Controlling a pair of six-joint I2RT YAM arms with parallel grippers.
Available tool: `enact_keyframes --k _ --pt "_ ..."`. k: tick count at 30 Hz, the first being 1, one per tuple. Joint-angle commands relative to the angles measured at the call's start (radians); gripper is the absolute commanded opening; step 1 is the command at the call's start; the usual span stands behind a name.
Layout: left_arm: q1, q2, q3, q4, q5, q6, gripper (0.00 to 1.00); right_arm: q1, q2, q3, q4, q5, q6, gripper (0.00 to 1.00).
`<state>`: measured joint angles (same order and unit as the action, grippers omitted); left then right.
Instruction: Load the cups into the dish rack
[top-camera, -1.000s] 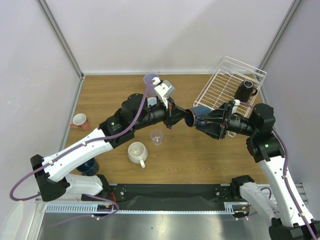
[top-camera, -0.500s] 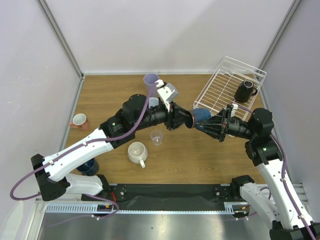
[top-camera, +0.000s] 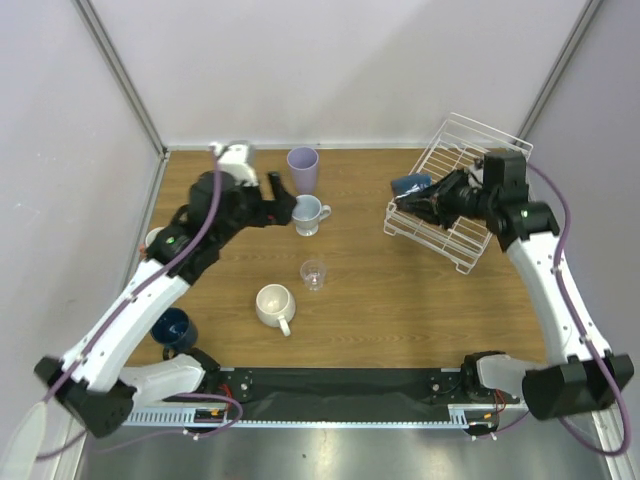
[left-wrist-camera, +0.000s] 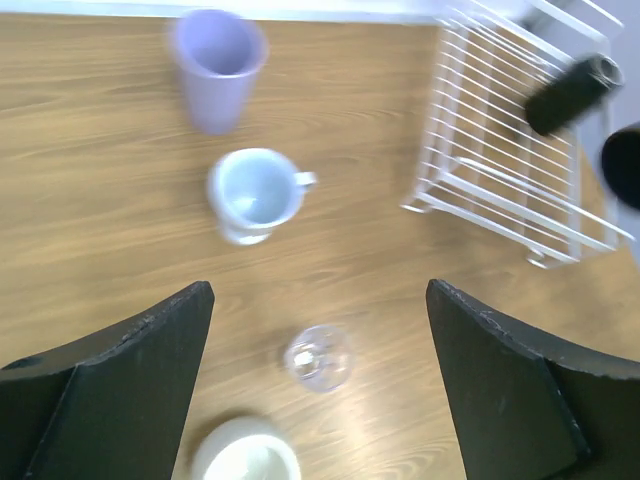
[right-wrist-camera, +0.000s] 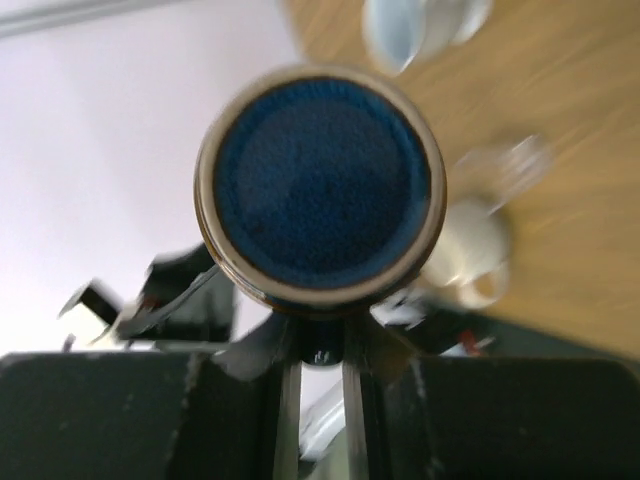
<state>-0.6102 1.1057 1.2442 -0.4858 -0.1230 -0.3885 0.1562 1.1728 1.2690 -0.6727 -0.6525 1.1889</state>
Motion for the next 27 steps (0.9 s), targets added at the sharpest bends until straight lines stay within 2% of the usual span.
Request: enact_keyframes --k 1,4,8,11,18,27 --pt "0.069 -0.105 -0.020 -0.060 0.031 0.040 0.93 -0.012 0.092 0.179 -0.226 0.345 -0.342 0.00" --pt "0.069 -0.150 -0.022 -0.079 -0.007 0.147 0.96 -0.027 0.183 0.236 -0.260 0.557 -0.432 0.00" --pt "0.073 -0.175 -0.032 -0.073 0.002 0.301 0.98 -0.046 0.275 0.221 -0.225 0.711 -0.531 0.00" --pt "0.073 -0.185 -0.035 -0.072 -0.026 0.341 0.99 -0.044 0.349 0.219 -0.191 0.813 -0.632 0.00" --pt "0.044 -0.211 -0.060 -0.097 -0.052 0.369 1.00 -0.055 0.487 0.231 -0.103 0.933 -0.768 0.00" --pt "0.059 -0.152 -0.020 -0.116 -0.093 0.385 1.00 -0.084 0.580 0.222 -0.036 1.021 -0.802 0.00"
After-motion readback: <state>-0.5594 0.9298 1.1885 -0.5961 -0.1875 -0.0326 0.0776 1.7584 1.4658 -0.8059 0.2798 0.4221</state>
